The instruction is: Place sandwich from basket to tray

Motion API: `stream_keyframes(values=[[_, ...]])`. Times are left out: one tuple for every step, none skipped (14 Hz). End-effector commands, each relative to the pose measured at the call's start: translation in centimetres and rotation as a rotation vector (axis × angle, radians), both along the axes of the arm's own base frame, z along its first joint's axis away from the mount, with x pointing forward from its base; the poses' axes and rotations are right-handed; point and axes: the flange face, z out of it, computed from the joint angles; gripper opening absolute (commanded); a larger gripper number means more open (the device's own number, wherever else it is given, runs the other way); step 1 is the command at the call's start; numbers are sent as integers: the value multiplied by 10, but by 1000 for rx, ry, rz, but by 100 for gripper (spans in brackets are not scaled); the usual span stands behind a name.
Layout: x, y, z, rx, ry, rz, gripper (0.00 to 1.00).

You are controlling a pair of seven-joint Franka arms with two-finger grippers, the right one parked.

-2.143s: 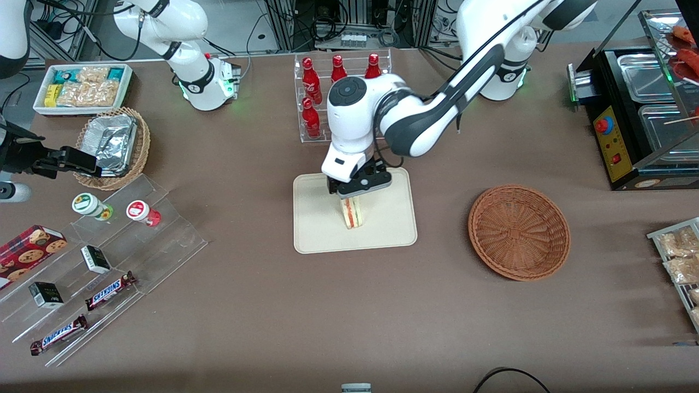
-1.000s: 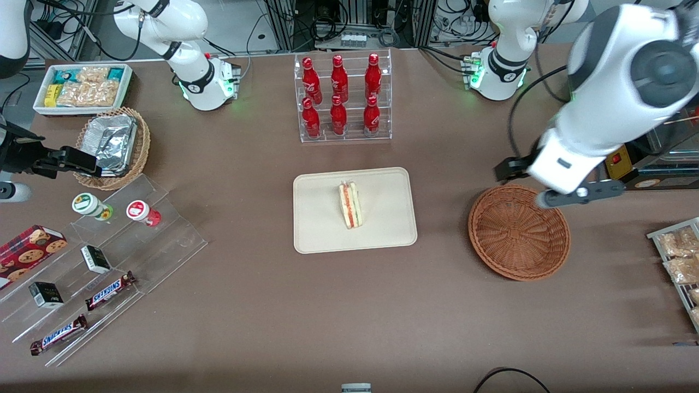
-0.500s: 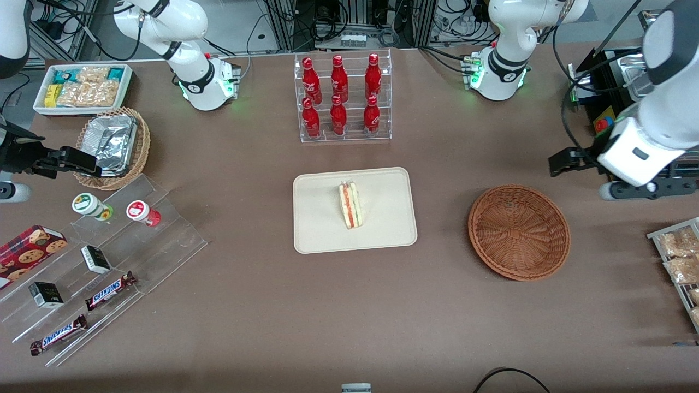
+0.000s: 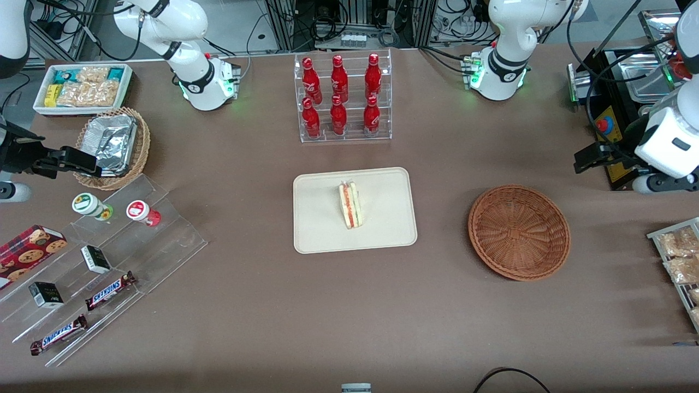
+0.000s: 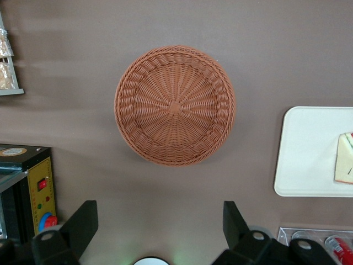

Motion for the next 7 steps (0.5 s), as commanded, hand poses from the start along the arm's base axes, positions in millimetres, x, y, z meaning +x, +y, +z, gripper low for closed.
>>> stream_keyframes(values=[[-19,13,6,-15,-15,-33,100],[-19,18,7,-15,-18,-25,100],[-22,19,12,-15,-26,-23,100],[-28,23,16,-15,-32,-17,100],[-30,25,16,-15,-38,-14,100],[-26,24,15,-16,-43,-9,100],[-24,25,17,-20,-47,-12,100]])
